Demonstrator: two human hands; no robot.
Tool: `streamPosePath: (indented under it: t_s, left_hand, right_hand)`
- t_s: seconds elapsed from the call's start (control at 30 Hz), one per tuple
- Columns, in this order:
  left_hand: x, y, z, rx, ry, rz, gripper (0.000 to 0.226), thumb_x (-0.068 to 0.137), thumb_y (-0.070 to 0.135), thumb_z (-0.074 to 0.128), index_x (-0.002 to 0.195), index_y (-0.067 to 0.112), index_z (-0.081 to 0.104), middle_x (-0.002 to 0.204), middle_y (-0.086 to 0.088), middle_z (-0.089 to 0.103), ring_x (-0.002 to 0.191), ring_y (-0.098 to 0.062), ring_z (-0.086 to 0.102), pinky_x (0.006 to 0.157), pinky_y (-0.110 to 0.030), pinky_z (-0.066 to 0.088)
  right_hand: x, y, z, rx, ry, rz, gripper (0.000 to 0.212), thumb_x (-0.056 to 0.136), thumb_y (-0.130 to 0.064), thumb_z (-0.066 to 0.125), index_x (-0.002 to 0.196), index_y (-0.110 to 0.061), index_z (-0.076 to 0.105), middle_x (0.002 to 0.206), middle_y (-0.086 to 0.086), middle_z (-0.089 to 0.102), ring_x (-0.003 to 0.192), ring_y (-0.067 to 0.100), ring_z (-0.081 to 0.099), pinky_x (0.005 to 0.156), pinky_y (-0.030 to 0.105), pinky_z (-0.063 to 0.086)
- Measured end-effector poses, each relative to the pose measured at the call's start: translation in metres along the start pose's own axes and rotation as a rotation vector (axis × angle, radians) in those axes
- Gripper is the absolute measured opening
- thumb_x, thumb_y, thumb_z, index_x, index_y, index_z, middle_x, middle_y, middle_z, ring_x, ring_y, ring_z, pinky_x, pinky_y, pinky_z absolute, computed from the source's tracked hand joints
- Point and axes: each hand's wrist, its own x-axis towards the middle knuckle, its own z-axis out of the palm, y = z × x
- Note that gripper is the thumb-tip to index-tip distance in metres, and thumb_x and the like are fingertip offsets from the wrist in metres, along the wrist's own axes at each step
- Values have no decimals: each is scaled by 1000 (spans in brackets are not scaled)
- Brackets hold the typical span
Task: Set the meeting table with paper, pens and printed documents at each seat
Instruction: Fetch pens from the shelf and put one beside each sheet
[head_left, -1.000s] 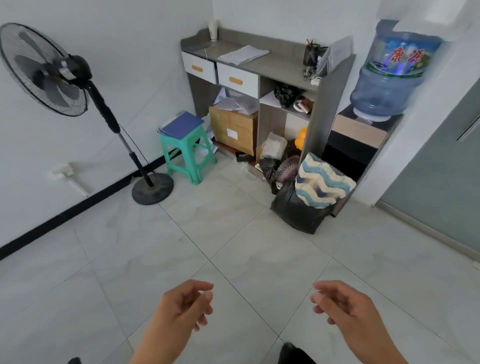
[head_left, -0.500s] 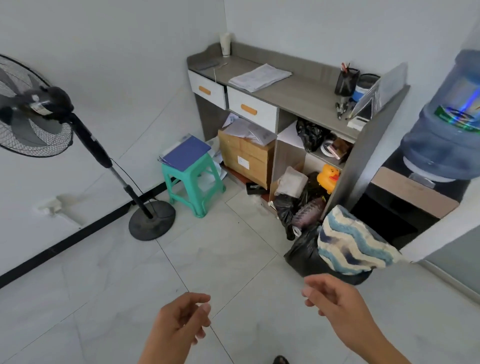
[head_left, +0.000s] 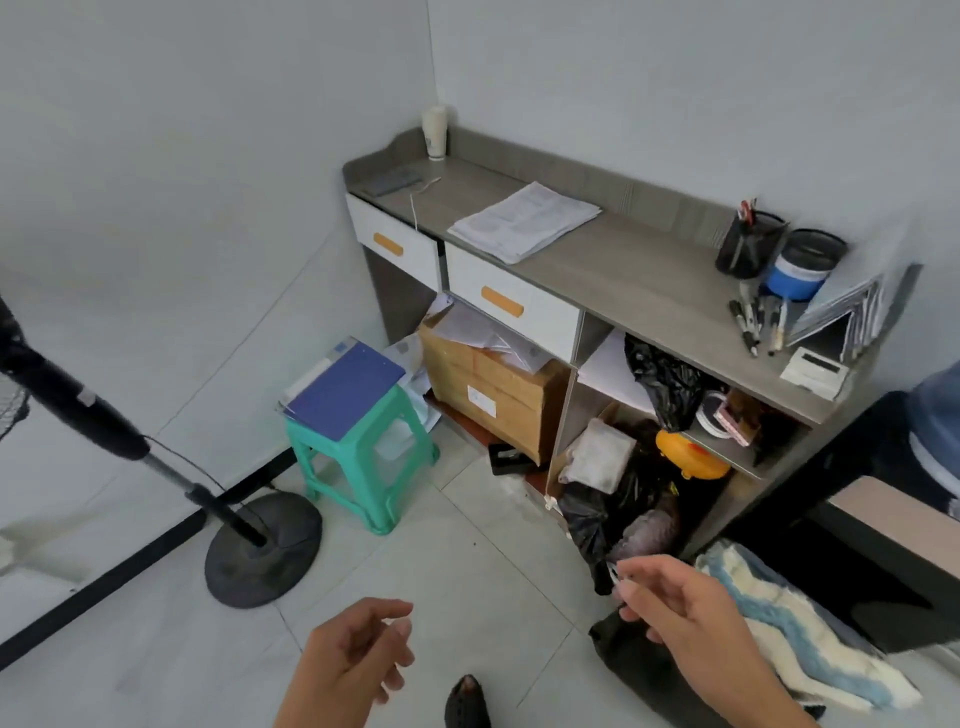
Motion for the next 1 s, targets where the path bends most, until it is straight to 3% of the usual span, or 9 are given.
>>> streamPosePath:
  t_s: [0.17, 0.27, 0.4, 0.57, 0.67, 0.77, 0.9, 1.0]
  left_hand:
    - [117, 64, -18, 74, -114, 78, 12, 89, 0, 61, 89, 7, 70, 62, -15, 69, 49, -19, 58, 48, -30, 45]
    - [174, 97, -10, 85, -187, 117, 12, 89, 0, 61, 89, 7, 70, 60, -14, 67, 48, -18, 57, 45, -28, 45]
    - [245, 132, 15, 106, -266, 140, 12, 82, 20, 65, 88, 12, 70, 62, -13, 68, 50, -17, 59, 48, -31, 46]
    - [329, 177, 55, 162, -329, 175, 16, 79, 24, 64, 89, 13, 70, 64, -13, 70, 51, -17, 60, 48, -28, 47]
    - [377, 209, 77, 179, -381, 195, 5, 87, 15, 65, 89, 14, 70, 65, -13, 70, 52, -17, 60, 49, -27, 48]
    - [423, 238, 100, 206, -410, 250, 11, 90, 9, 61, 91, 16, 70, 67, -11, 70, 55, -16, 61, 52, -29, 48]
    - [462, 263, 133, 177, -489, 241, 6, 86, 21, 67, 89, 17, 70, 66, -12, 69, 55, -17, 59, 52, -30, 47]
    - [492, 274, 158, 231, -593, 240, 7, 90, 13, 64, 91, 18, 69, 69, -16, 68, 55, -15, 59, 54, -30, 47]
  right_hand:
    - [69, -54, -3, 25, 136, -24, 13, 90, -16, 67, 97, -26, 69, 80, 0, 76, 77, 16, 71, 65, 23, 51]
    - [100, -65, -13, 65, 206, 25, 13, 90, -14, 67, 96, -24, 70, 83, 1, 76, 76, 16, 72, 63, 20, 50]
    - [152, -71, -33, 88, 287, 90, 12, 90, -15, 66, 97, -24, 70, 85, -2, 76, 74, 10, 72, 58, 17, 51]
    - [229, -84, -74, 123, 410, 86, 12, 89, -18, 68, 96, -28, 70, 79, -5, 76, 74, 12, 71, 66, 25, 51]
    - [274, -96, -99, 134, 462, 90, 12, 89, -19, 68, 97, -27, 70, 82, -7, 77, 75, 8, 72, 71, 28, 51]
    - [319, -108, -123, 114, 490, 109, 13, 89, -19, 68, 97, -30, 68, 86, -4, 76, 78, 9, 72, 73, 30, 53]
    - [355, -117, -157, -71, 656, 119, 16, 87, -23, 70, 98, -34, 66, 98, -7, 71, 87, 14, 66, 80, 34, 51]
    - [380, -113, -197, -443, 751, 235, 51, 84, -36, 72, 130, -23, 55, 128, 0, 57, 119, 22, 52, 99, 41, 43]
